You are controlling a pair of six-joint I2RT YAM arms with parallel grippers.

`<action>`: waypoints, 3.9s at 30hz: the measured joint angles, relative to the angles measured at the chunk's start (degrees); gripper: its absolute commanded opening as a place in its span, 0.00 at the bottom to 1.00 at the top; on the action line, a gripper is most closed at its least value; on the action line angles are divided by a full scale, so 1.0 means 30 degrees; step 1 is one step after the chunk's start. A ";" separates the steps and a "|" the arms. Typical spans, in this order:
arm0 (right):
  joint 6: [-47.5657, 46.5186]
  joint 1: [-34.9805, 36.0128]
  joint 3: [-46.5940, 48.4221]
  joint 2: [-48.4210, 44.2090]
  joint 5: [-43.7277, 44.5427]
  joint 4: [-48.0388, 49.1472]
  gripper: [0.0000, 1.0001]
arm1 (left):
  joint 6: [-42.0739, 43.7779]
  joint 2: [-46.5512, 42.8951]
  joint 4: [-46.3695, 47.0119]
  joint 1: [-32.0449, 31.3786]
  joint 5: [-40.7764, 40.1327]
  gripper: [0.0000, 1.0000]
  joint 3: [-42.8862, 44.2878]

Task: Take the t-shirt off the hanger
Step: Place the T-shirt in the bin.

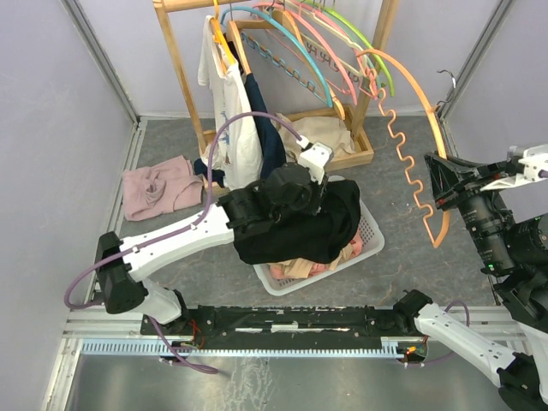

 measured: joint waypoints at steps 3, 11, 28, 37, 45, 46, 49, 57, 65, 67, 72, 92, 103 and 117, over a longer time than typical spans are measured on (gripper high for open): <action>0.0000 0.0000 -0.0197 0.0146 -0.0007 0.0015 0.01 | -0.0634 0.0627 -0.0124 0.0000 -0.0393 0.67 -0.0976; -0.0022 0.0000 -0.0546 0.0874 -0.0066 0.0087 0.01 | -0.1967 0.0991 0.0036 -0.0022 -0.0998 0.99 -0.2943; -0.0022 0.0000 -0.0801 0.1530 -0.0197 0.0452 0.01 | -0.2761 0.2936 0.1719 -0.0073 -0.2084 0.88 -0.4546; -0.0022 0.0000 -0.0801 0.1472 -0.0197 0.0452 0.01 | -0.3038 0.3643 0.2310 -0.0131 -0.2324 0.20 -0.4546; -0.0007 0.0000 -0.0809 0.1027 -0.0146 0.0444 0.01 | -0.3060 0.3650 0.1785 -0.0233 -0.2433 0.03 -0.4073; -0.0007 0.0000 -0.0809 0.0954 -0.0146 0.0444 0.01 | -0.2885 0.3606 0.1406 -0.0342 -0.2514 0.03 -0.3738; 0.0015 0.0000 -0.0816 0.0736 -0.0138 0.0437 0.01 | -0.2120 0.3198 0.0299 -0.0699 -0.3009 0.03 -0.2433; 0.0073 0.0000 -0.0911 0.0262 -0.0066 0.0423 0.01 | 0.1115 0.2339 -0.1705 -0.2586 -0.5639 0.03 0.4932; 0.0073 0.0000 -0.0911 0.0255 0.0058 0.0386 0.01 | 0.3628 0.1807 -0.2047 -0.4605 -0.7264 0.03 0.9595; 0.0066 0.0000 -0.0911 0.0255 0.0095 0.0379 0.01 | 0.4000 0.1807 -0.2499 -0.4962 -0.7482 0.03 1.0469; 0.0066 0.0000 -0.0911 0.0255 0.0240 0.0372 0.01 | 0.4532 0.1770 -0.2958 -0.5537 -0.7817 0.03 1.1475; 0.0066 0.0000 -0.0911 0.0255 0.0386 0.0386 0.01 | 0.1209 0.0219 -0.2754 -0.5246 -0.8371 0.03 0.2055; 0.0066 0.0000 -0.0911 0.0474 0.0073 0.0466 0.02 | -0.1741 0.0452 -0.0474 -0.2849 -0.5734 0.03 -0.3534; -0.0015 0.0000 -0.0350 0.2994 -0.2200 0.1785 0.02 | -0.3949 0.3519 0.3497 -0.1836 -0.1559 0.03 -0.5479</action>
